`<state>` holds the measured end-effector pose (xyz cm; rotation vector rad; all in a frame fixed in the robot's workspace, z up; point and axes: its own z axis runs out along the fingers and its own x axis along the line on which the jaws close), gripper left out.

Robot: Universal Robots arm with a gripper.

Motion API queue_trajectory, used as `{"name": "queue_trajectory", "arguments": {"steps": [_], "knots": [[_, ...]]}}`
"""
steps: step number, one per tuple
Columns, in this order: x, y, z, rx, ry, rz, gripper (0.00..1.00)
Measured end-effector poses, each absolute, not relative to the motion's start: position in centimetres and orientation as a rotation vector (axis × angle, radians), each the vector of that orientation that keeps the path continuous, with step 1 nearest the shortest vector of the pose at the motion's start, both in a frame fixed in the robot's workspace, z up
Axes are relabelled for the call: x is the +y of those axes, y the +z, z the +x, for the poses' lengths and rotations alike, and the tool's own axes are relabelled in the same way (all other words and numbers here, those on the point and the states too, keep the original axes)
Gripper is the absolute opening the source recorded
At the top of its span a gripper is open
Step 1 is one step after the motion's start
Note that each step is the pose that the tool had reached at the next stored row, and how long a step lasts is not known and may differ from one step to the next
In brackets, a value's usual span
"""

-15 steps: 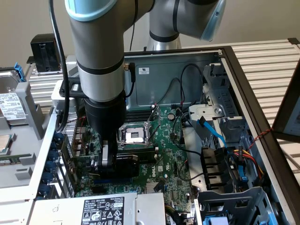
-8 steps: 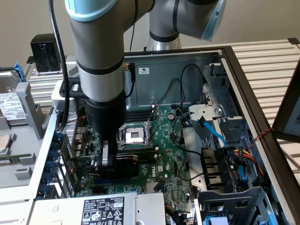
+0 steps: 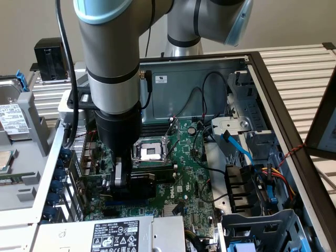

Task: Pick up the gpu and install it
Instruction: 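Insert the gpu into the slot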

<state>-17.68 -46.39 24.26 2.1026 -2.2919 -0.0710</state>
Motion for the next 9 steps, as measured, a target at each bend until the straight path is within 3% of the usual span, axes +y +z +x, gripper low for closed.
{"name": "queue_trajectory", "arguments": {"steps": [9], "knots": [[-46.36, 24.17, -17.69, -2.292, -0.069, 2.103, 0.27]]}}
